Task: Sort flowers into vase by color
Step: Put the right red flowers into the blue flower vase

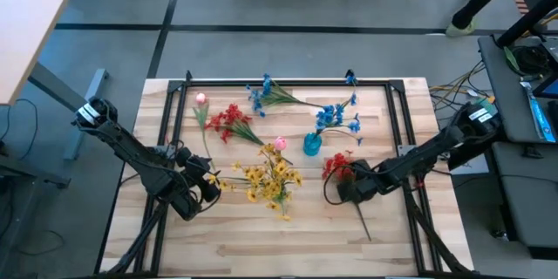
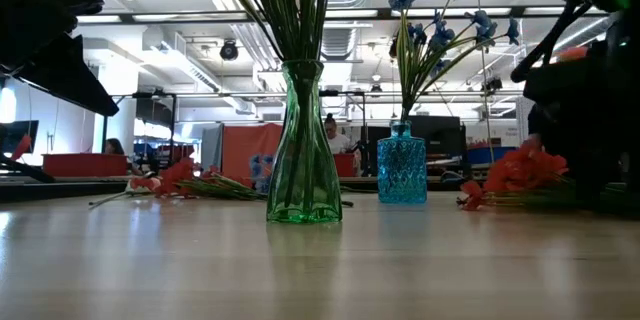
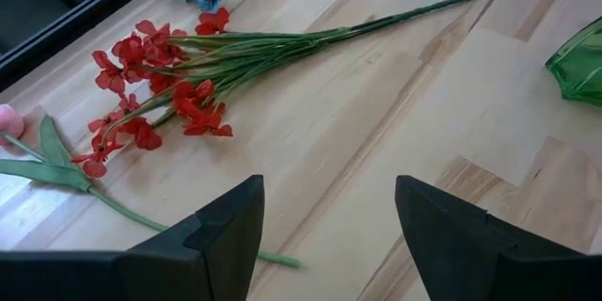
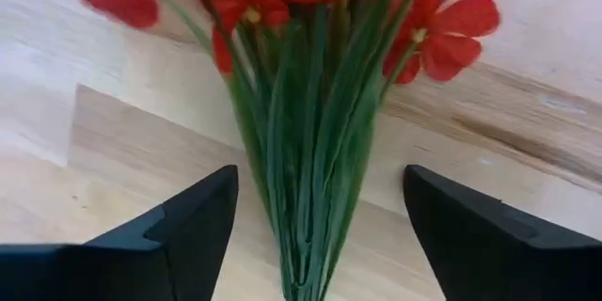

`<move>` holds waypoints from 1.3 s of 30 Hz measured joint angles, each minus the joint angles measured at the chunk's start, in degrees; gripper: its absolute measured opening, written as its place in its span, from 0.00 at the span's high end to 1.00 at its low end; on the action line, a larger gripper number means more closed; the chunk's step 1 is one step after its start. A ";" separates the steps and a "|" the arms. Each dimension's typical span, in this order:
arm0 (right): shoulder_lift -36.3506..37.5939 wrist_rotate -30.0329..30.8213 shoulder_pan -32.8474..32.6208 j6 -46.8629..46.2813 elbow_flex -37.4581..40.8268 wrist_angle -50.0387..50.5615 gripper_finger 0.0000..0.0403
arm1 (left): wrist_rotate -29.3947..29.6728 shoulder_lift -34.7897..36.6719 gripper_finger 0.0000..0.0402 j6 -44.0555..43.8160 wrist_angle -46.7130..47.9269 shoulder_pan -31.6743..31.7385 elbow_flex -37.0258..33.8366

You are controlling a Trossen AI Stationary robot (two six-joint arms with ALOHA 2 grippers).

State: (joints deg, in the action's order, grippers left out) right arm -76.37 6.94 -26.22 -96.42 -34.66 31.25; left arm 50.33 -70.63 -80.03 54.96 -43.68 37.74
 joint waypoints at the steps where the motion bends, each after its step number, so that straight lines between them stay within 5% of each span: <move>1: -0.66 0.06 0.00 0.11 -0.39 0.51 0.29 | -0.01 0.00 0.44 -0.03 -0.04 0.00 0.00; 6: -2.64 0.00 -0.02 -0.69 -2.48 4.73 0.47 | 0.13 0.00 0.44 -0.46 -0.22 0.02 0.00; 14: -2.87 0.66 -0.01 4.83 -4.70 4.75 0.94 | 0.15 0.00 0.44 -0.66 -0.37 0.02 0.00; 20: 2.42 4.10 -1.19 13.60 -6.85 3.74 0.94 | 0.69 0.00 0.44 -0.68 -1.39 0.02 0.00; 27: 10.35 27.48 -6.99 29.41 -5.43 -7.78 0.94 | 1.61 0.00 0.44 8.11 -10.86 0.02 0.00; 32: 12.85 44.94 -7.26 52.60 -4.28 -25.93 0.94 | 4.39 0.01 0.44 17.03 -17.41 0.36 0.00; 36: 12.92 47.03 -3.83 75.70 -3.51 -45.47 0.94 | 6.75 0.31 0.44 19.58 -20.57 0.57 0.02; 39: 12.61 42.09 -0.22 90.29 -2.27 -58.85 0.94 | 6.79 0.31 0.44 19.84 -22.05 0.57 0.07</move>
State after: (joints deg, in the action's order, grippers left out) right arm -63.76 49.03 -26.44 -6.13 -36.93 -27.60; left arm 57.11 -70.32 -60.19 32.91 -43.11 37.81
